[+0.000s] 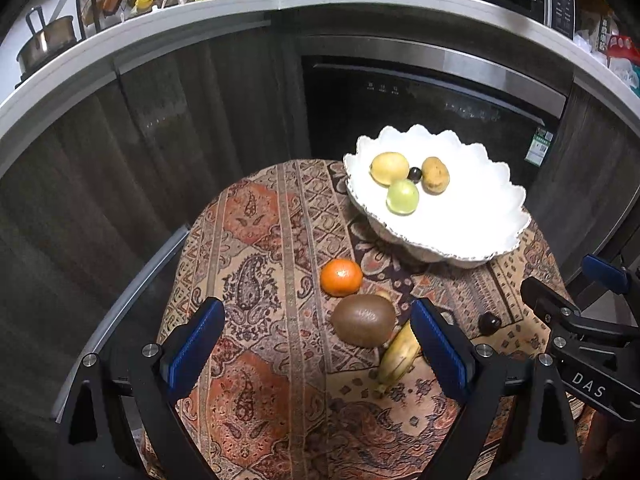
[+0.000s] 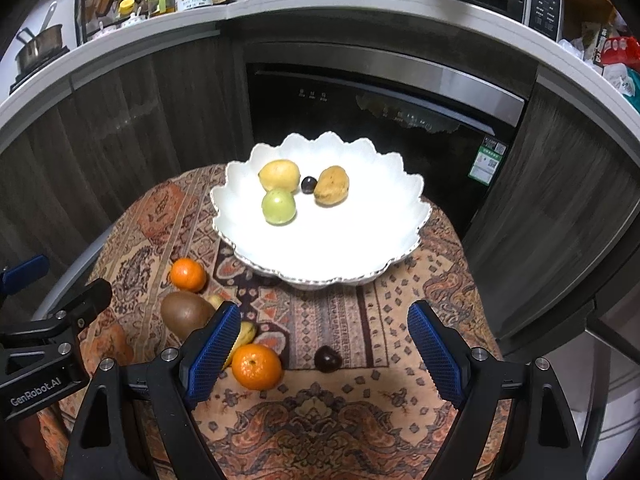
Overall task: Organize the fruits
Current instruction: 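Withdraw both open grippers from the bowl toward the remaining fruits, then grasp the yellow banana with the left gripper while the right gripper grasps a mandarin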
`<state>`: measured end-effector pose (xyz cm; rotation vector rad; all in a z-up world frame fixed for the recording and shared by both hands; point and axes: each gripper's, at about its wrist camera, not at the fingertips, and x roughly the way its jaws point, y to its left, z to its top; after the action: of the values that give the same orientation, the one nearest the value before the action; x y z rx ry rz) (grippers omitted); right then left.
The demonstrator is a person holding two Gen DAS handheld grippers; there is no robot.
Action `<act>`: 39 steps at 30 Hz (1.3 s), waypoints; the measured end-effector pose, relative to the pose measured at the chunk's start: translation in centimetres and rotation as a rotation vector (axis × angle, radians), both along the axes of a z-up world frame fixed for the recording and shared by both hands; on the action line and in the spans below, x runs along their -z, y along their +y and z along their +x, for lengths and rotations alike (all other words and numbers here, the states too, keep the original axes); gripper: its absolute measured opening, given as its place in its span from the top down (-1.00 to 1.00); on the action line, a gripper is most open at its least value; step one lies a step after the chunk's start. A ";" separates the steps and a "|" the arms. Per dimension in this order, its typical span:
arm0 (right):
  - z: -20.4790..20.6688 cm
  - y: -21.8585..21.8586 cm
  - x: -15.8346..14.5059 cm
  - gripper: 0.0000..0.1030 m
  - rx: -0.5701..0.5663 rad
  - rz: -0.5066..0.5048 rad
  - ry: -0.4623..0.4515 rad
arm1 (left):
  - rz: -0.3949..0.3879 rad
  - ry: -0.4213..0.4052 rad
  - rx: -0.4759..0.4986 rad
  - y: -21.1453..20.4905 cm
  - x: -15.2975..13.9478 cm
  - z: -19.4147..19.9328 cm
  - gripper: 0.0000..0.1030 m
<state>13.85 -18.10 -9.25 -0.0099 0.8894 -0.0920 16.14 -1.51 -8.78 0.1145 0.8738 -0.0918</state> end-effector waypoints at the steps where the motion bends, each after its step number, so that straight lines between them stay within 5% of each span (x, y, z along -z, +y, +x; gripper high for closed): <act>1: 0.0 0.0 0.5 -0.68 -0.001 0.002 0.010 | 0.002 0.003 -0.001 0.1 0.3 -0.1 -0.84; 32: 1.3 4.0 9.7 -0.66 -0.111 0.005 0.202 | 0.000 0.131 -0.070 3.5 8.6 -0.1 -0.84; 39: 2.1 4.5 11.4 -0.37 -0.125 0.019 0.245 | -0.005 0.145 -0.081 3.9 9.2 0.1 -0.84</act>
<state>15.99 -13.59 -20.66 -0.0604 1.1325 0.0357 16.27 2.37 -17.99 0.0682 1.0219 -0.0272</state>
